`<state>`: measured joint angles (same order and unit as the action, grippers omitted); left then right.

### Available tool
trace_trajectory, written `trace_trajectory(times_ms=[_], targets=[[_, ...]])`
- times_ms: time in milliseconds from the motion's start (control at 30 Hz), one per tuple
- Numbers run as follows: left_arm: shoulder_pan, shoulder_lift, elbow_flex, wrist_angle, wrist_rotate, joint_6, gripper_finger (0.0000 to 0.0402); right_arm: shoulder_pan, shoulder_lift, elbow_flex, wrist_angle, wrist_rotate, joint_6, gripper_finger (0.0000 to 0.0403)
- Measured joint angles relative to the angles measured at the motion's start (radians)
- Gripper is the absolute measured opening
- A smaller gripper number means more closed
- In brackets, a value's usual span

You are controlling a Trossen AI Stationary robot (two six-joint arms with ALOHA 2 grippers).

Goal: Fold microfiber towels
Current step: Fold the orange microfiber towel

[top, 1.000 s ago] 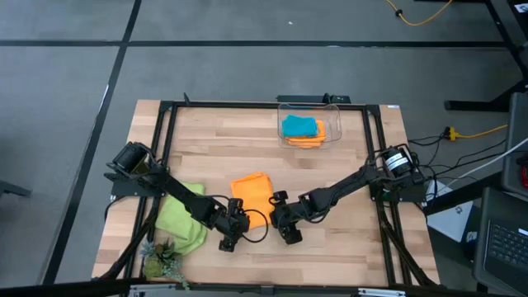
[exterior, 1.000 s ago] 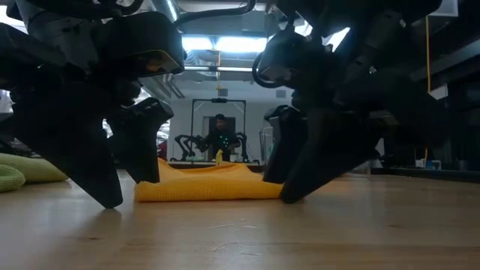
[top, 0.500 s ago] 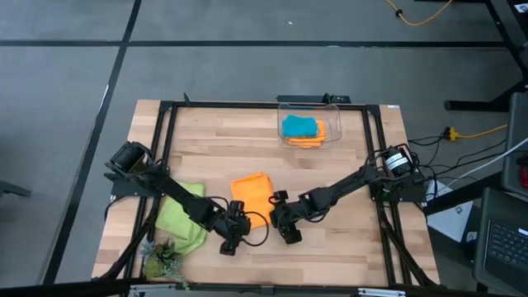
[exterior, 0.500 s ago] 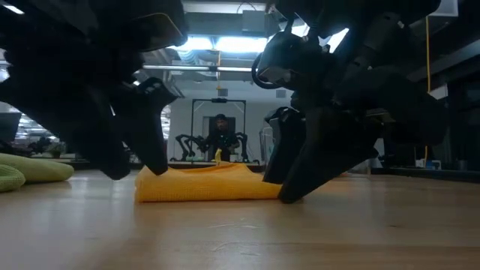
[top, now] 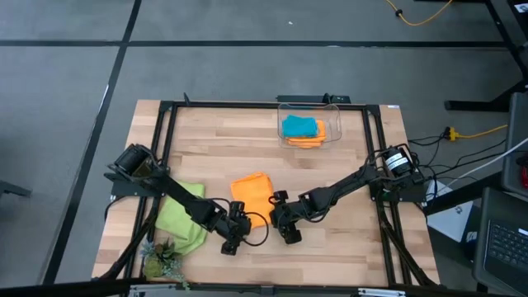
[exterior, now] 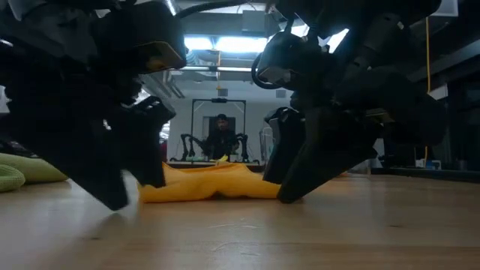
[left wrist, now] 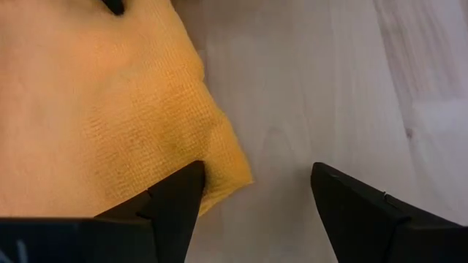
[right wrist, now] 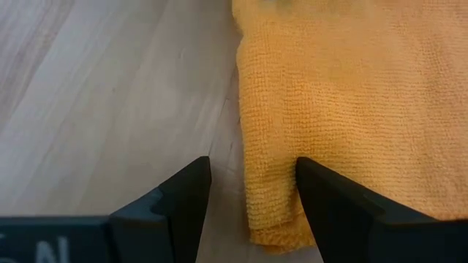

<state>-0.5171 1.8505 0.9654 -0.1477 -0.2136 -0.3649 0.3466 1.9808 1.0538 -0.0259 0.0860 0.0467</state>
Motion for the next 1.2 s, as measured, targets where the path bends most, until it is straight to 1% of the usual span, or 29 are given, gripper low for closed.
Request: trace_trajectory(times_ms=[100, 233, 367, 533, 667, 867, 933, 1000, 1067, 1200], targets=[[-0.002, 0.016, 0.001, 0.0, -0.043, -0.001, 0.0252, 0.0, 0.0, 0.0, 0.002, 0.0, 0.002, 0.0209], [-0.002, 0.017, 0.001, -0.009, -0.05, -0.006, 0.0247, 0.0, 0.0, 0.0, 0.0, 0.0, 0.005, 0.0209], [-0.004, 0.018, 0.001, -0.022, -0.06, -0.061, 0.0224, 0.0, 0.0, 0.0, -0.001, 0.001, 0.042, 0.0209], [-0.004, 0.019, 0.0, -0.046, -0.084, -0.12, 0.0167, 0.006, 0.0, 0.001, 0.004, 0.0, 0.098, 0.0209], [-0.003, 0.02, -0.001, -0.052, -0.096, -0.146, 0.0117, 0.024, 0.001, 0.001, 0.004, 0.011, 0.106, 0.0209], [-0.002, 0.02, -0.002, -0.061, -0.103, -0.16, 0.0024, 0.043, 0.002, 0.001, 0.003, 0.056, 0.108, 0.0209], [-0.007, 0.02, -0.003, -0.061, -0.106, -0.16, 0.0008, 0.045, 0.002, 0.001, 0.003, 0.061, 0.109, 0.0207], [-0.014, 0.02, -0.003, -0.06, -0.109, -0.16, 0.0008, 0.045, 0.002, 0.001, 0.001, 0.06, 0.108, 0.0199], [-0.024, 0.02, -0.003, -0.056, -0.103, -0.161, 0.0004, 0.045, 0.002, 0.001, 0.001, 0.06, 0.109, 0.0181], [-0.044, 0.019, -0.003, -0.054, -0.098, -0.161, 0.0002, 0.047, 0.002, 0.001, 0.001, 0.069, 0.111, 0.0124]])
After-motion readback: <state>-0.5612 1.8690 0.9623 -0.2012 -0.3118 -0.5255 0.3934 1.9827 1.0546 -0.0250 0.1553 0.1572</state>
